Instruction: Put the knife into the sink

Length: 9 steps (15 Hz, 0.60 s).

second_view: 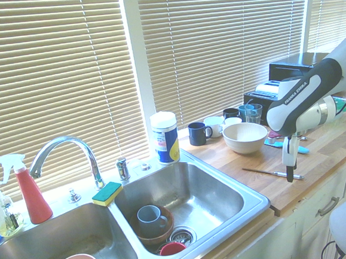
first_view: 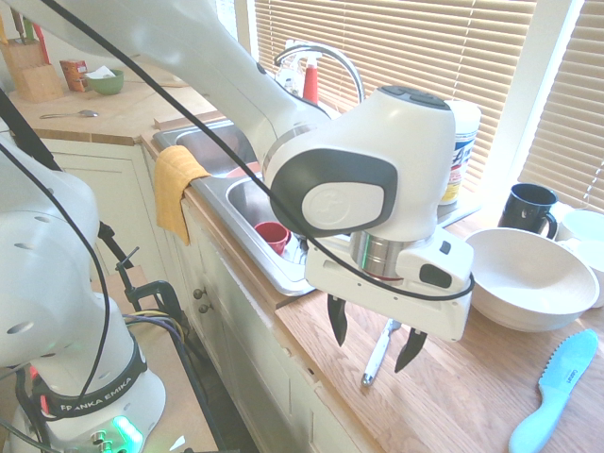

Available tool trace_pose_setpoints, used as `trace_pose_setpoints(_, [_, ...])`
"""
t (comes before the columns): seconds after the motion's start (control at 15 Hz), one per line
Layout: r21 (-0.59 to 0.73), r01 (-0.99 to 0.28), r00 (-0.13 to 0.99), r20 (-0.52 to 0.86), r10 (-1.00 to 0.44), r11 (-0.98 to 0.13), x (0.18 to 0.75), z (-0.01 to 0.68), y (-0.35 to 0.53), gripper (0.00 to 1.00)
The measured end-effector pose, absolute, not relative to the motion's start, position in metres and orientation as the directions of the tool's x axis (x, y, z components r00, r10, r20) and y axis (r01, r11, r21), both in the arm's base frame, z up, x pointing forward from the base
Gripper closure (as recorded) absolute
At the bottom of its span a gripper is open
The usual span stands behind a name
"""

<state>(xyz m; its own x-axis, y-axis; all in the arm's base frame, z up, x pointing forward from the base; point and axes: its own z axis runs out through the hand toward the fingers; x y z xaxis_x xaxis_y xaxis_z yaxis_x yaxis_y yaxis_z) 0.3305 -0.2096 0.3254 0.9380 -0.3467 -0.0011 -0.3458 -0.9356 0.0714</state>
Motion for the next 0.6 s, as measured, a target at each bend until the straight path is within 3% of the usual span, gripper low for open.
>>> trace_pose_setpoints(0.6, [0.072,-0.338,0.941,-0.01,-0.339,-0.939,0.334,0.311,-0.207,1.0])
